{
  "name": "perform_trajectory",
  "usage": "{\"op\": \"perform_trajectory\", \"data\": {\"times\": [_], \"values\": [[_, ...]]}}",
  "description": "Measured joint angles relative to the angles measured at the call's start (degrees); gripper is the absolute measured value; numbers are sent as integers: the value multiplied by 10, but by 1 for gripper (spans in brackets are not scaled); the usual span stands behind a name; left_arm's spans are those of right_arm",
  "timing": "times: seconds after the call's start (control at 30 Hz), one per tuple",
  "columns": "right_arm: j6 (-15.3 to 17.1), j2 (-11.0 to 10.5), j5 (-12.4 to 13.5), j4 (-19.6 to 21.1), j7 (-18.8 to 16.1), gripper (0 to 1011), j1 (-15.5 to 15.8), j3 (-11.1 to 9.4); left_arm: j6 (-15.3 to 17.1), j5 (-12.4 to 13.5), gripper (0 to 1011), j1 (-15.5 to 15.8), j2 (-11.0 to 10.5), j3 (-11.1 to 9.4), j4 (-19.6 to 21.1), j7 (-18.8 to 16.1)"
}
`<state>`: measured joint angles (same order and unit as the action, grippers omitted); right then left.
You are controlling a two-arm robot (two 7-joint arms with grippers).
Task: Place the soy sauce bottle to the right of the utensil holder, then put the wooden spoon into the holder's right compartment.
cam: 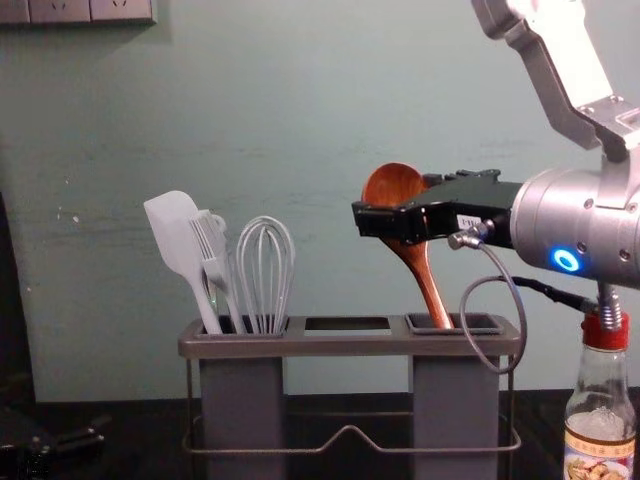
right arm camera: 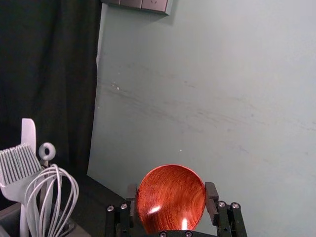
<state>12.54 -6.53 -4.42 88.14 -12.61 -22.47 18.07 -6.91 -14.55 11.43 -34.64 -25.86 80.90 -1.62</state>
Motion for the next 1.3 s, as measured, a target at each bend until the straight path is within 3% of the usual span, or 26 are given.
{"op": "perform_trajectory", "data": {"times": [0.6,1.3], "values": [[3,-2,4,10,0,838,14,-5,0,0,1005,0,0,0,0,0],[16,-14,16,61,-4,839,57,-11,0,0,1005,0,0,0,0,0]]}}
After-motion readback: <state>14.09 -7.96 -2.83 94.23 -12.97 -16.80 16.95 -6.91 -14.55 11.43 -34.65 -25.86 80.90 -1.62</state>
